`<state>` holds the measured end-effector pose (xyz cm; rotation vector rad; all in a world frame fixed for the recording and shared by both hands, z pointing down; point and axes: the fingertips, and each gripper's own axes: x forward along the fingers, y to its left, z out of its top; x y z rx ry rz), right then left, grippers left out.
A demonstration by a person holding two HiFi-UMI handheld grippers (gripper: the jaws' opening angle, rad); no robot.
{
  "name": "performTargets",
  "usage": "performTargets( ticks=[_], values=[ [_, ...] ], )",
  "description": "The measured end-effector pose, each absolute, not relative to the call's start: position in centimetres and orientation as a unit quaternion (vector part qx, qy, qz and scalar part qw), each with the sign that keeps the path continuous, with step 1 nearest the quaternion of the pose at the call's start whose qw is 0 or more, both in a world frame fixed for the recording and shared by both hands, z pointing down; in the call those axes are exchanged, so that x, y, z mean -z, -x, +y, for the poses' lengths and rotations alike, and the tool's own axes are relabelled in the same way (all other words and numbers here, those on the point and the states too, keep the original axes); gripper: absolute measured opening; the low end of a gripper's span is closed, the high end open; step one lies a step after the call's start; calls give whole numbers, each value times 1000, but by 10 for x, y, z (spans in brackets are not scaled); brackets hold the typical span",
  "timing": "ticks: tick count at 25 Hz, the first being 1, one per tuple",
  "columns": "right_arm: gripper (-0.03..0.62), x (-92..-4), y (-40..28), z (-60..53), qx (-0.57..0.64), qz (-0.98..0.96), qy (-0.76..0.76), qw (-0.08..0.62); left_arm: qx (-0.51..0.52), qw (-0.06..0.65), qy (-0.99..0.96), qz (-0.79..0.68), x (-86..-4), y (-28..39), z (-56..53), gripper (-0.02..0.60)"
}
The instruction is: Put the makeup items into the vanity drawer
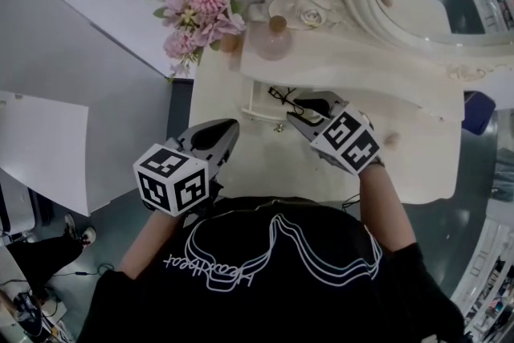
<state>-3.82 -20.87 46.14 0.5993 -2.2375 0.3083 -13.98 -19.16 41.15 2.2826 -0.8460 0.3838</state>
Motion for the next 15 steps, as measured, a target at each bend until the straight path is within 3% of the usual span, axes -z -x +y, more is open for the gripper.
performTargets(
  ticks=[5,11,15],
  values=[
    [104,-451,26,-193,-129,-887,-251,366,-148,325,-877,-320,-405,128,-179,3],
    [89,-420,16,-162,-195,-913,-267,240,-150,315,-885,-309,-391,99,-155,3],
    [35,-414,-2,-132,-214,-914,-283,196,-160,309,-893,-287,-387,71,-136,3]
  ],
)
